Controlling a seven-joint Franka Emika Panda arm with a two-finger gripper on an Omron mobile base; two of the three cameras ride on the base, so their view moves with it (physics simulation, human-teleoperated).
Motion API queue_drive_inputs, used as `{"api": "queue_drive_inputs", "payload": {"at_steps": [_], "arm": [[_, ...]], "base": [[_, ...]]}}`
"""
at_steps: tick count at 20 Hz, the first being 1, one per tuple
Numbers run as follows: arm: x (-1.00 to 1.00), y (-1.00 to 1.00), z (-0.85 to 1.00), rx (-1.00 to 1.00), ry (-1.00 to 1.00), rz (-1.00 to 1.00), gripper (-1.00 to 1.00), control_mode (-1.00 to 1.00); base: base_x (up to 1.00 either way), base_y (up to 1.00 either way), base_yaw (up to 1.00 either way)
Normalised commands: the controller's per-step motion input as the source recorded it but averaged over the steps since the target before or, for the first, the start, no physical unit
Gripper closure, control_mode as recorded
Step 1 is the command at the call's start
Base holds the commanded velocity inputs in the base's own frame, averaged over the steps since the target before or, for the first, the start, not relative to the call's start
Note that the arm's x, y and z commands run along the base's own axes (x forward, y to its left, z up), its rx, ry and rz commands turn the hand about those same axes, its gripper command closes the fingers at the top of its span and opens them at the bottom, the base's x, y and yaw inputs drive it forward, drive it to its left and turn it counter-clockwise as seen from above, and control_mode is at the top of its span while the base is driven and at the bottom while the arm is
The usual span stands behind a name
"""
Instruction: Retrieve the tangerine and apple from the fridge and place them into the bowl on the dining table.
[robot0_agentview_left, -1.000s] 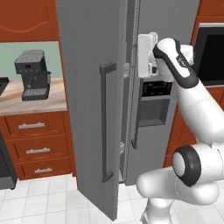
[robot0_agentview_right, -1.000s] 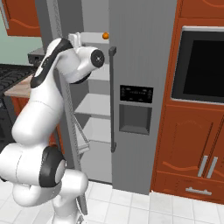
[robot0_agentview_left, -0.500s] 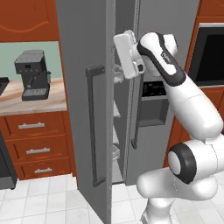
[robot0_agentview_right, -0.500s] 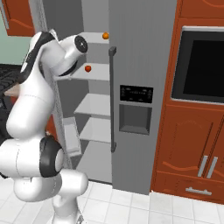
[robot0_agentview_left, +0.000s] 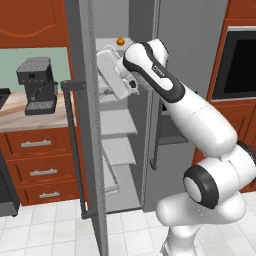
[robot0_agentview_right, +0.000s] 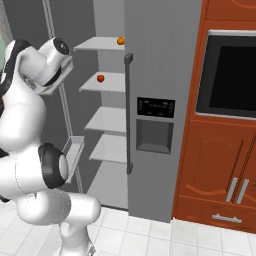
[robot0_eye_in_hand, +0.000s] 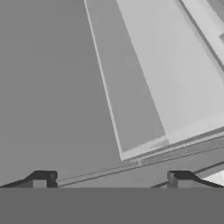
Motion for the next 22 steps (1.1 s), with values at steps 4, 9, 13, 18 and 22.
{"api": "queue_drive_inputs", "payload": {"at_steps": [4, 9, 13, 18, 22], "arm": [[0.14, 1.0, -0.41, -0.15, 0.0, 0.12, -1.0, -1.0], [-0.09, 1.0, -0.08, -0.22, -0.07, 0.09, -1.0, -1.0], [-0.73, 0.69, 0.23, -0.21, -0.26, 0.01, -1.0, -1.0], [-0.54, -0.24, 0.34, -0.11, -0.14, -0.17, -1.0, -1.0], [-0.51, -0.66, 0.52, -0.05, -0.11, -0.13, -1.0, -1.0]], "base": [[0.0, 0.0, 0.0], [0.0, 0.0, 0.0], [0.0, 0.0, 0.0], [0.0, 0.0, 0.0], [0.0, 0.0, 0.0]]}}
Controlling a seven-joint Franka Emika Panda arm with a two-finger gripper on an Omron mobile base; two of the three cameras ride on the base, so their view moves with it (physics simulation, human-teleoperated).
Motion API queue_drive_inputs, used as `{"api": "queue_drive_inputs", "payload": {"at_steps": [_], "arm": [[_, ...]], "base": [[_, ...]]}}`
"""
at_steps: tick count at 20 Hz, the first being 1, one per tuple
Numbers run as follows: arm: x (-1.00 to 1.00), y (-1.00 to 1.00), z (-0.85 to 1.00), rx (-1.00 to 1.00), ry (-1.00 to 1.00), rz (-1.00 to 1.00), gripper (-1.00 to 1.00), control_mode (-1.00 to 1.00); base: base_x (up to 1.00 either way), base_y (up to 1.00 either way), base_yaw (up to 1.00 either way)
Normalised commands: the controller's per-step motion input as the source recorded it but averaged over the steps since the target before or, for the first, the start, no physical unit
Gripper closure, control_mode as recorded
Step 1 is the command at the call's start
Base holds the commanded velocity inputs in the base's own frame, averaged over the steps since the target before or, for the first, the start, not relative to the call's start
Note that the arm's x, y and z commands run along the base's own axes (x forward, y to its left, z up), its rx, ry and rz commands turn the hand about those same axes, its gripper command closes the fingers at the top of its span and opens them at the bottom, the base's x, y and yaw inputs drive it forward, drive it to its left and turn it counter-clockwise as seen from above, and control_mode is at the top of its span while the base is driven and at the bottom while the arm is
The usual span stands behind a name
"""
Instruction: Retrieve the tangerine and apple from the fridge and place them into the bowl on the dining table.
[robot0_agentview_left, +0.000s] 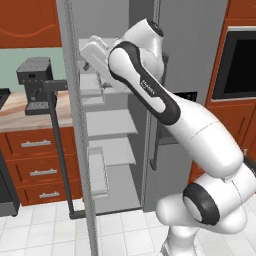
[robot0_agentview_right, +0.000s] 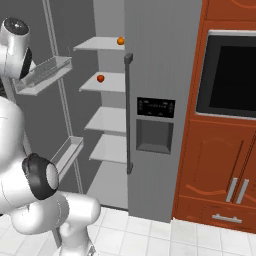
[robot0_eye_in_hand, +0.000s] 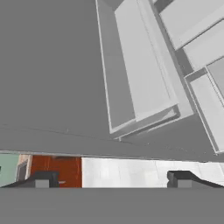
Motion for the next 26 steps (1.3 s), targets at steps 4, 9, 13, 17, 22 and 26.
{"api": "queue_drive_inputs", "payload": {"at_steps": [4, 9, 13, 17, 22, 26], "arm": [[-0.32, -0.88, 0.26, -0.02, -0.05, -0.03, -1.0, -1.0], [-0.41, -1.0, -0.04, 0.0, 0.0, 0.12, -1.0, -1.0], [-0.37, -1.0, -0.64, -0.04, -0.07, 0.32, -1.0, -1.0], [-0.35, -0.94, -0.98, -0.17, -0.11, 0.37, -1.0, -1.0], [-0.01, -0.39, -0.33, -0.09, -0.22, 0.25, -1.0, -1.0], [0.0, -0.26, -0.13, -0.11, -0.16, 0.15, -1.0, -1.0]], "base": [[0.0, 0.0, 0.0], [0.0, 0.0, 0.0], [0.0, 0.0, 0.0], [0.0, 0.0, 0.0], [0.0, 0.0, 0.0], [0.0, 0.0, 0.0]]}}
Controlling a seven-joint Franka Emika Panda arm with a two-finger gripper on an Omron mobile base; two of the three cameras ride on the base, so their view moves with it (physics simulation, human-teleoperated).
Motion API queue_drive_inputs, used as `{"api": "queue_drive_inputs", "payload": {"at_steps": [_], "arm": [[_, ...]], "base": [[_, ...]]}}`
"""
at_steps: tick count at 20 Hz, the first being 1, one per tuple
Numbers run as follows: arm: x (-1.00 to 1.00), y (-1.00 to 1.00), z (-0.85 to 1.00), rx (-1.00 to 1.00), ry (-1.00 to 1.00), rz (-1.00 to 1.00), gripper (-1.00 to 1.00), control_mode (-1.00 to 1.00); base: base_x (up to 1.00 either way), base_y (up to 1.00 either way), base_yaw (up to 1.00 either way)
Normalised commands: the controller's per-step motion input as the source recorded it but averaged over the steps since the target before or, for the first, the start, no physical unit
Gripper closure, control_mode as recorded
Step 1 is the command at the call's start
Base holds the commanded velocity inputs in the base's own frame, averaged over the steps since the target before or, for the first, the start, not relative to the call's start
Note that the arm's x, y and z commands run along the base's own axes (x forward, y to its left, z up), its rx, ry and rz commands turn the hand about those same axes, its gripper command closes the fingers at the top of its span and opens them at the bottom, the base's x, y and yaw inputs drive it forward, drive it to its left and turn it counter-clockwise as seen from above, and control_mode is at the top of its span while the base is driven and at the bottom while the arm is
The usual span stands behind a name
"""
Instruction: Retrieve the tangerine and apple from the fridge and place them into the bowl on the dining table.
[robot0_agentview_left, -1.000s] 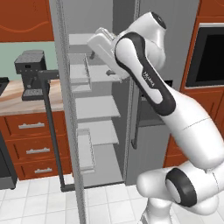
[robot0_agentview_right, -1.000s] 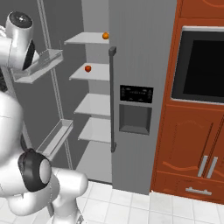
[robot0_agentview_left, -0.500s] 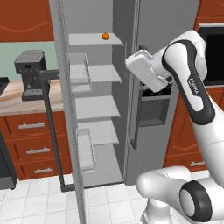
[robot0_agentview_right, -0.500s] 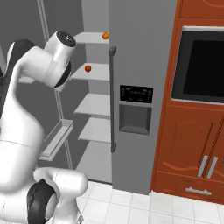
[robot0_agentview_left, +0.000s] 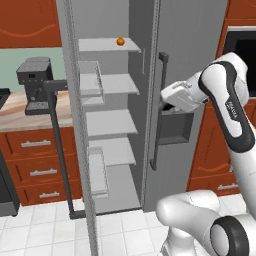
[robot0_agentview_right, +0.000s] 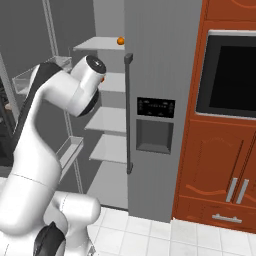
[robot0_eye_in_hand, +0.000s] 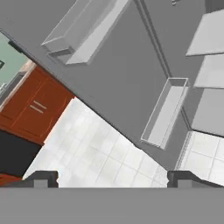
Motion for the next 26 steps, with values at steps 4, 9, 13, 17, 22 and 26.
{"api": "queue_drive_inputs", "payload": {"at_steps": [4, 9, 13, 17, 22, 26], "arm": [[0.0, -0.13, -0.17, -0.18, -0.14, 0.09, -1.0, -1.0], [0.0, 0.0, -0.15, -0.29, -0.15, 0.01, -1.0, -1.0], [0.0, 0.0, -0.01, -0.24, -0.12, 0.0, -1.0, -1.0], [-0.1, 0.0, 0.0, -0.11, -0.1, -0.05, -1.0, -1.0], [-0.49, 0.0, 0.0, 0.0, -0.17, -0.06, -1.0, -1.0], [-0.74, 0.0, -0.03, 0.0, -0.26, -0.04, -1.0, -1.0]], "base": [[0.0, 0.0, 0.0], [0.0, 0.0, 0.0], [0.0, 0.0, 0.0], [0.0, 0.0, 0.0], [0.0, 0.0, 0.0], [0.0, 0.0, 0.0]]}}
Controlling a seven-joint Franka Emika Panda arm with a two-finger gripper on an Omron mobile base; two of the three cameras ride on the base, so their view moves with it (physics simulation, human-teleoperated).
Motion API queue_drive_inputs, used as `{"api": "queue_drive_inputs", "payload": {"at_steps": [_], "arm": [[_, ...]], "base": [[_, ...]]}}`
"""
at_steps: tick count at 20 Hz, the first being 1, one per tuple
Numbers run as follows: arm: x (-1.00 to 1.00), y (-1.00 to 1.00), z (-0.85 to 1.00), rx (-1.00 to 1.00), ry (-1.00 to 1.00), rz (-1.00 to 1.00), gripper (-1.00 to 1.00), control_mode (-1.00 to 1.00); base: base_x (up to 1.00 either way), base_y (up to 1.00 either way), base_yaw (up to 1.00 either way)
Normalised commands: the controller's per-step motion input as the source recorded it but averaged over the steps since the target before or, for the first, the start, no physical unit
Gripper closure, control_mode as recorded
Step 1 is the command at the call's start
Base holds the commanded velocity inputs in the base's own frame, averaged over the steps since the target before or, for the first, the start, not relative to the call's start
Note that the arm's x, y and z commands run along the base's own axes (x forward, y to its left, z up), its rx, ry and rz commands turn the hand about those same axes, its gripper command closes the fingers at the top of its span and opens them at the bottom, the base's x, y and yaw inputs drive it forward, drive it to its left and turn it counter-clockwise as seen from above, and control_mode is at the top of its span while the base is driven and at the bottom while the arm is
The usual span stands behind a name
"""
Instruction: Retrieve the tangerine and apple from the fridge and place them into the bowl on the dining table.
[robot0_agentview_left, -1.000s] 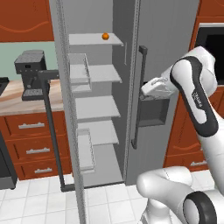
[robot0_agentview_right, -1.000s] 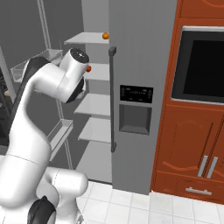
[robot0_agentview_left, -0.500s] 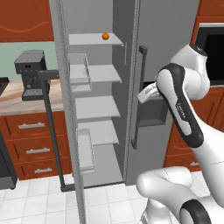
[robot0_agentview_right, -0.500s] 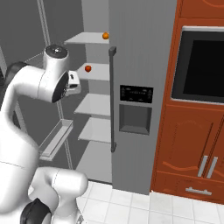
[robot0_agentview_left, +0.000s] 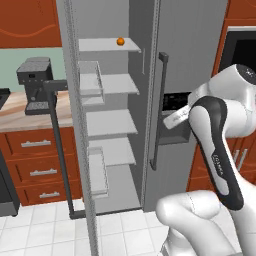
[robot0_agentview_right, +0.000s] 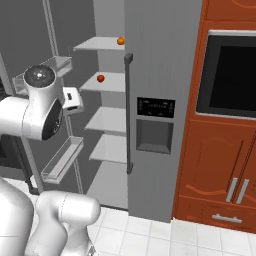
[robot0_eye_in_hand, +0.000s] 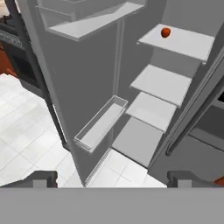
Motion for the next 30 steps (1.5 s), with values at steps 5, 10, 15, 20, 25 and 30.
{"api": "queue_drive_inputs", "payload": {"at_steps": [5, 10, 15, 20, 25, 30], "arm": [[-0.23, 0.0, 0.0, 0.0, -0.21, -0.11, -1.0, -1.0], [0.05, -0.04, 0.0, 0.03, -0.03, -0.07, -1.0, -1.0], [0.0, 0.0, 0.0, 0.0, 0.0, 0.0, -1.0, 1.0], [0.0, 0.0, 0.0, 0.0, 0.0, 0.0, -1.0, 1.0], [0.0, 0.0, 0.0, 0.0, 0.0, 0.0, -1.0, 1.0], [0.0, 0.0, 0.0, 0.0, 0.0, 0.0, -1.0, 1.0]], "base": [[0.0, 0.0, 0.0], [0.0, 0.0, 0.0], [0.1, -0.1, 0.0], [0.22, -0.07, 0.0], [0.62, 0.0, 0.0], [0.5, 0.0, 0.0]]}}
